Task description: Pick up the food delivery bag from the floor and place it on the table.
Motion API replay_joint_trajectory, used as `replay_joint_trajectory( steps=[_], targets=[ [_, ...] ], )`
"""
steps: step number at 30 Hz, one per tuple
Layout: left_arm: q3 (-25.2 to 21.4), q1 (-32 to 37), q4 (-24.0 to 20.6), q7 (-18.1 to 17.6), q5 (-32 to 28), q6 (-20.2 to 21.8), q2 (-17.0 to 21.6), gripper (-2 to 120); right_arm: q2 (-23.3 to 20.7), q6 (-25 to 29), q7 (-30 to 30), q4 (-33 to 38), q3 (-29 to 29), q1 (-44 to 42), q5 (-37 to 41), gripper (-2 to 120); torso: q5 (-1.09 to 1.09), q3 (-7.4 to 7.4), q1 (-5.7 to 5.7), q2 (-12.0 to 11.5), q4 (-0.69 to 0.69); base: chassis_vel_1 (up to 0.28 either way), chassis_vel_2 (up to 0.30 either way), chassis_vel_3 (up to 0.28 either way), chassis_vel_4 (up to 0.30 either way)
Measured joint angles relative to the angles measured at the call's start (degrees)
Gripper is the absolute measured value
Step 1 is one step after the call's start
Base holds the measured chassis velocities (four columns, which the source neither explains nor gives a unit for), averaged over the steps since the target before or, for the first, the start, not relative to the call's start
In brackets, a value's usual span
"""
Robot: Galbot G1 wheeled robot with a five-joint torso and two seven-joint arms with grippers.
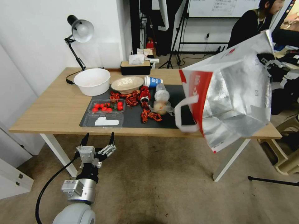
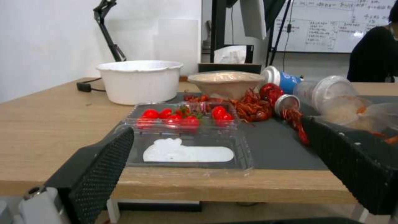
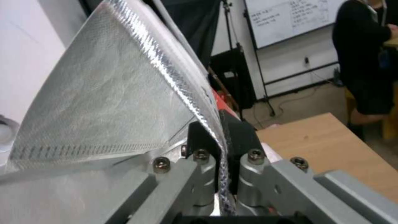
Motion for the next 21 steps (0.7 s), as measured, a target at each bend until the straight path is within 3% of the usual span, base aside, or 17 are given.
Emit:
replay_joint_trajectory(
  steps=[21],
  targets=[
    [0.4,0.0,0.6,0.2,0.4,-0.7,-0.4,100,1.8,-1.0,1.6,-8.2,-5.9,4.9,-3.5,0,0.0,0.0,0.0,0.0,0.0,0.0,0.0,0.0,0.0]
  ],
)
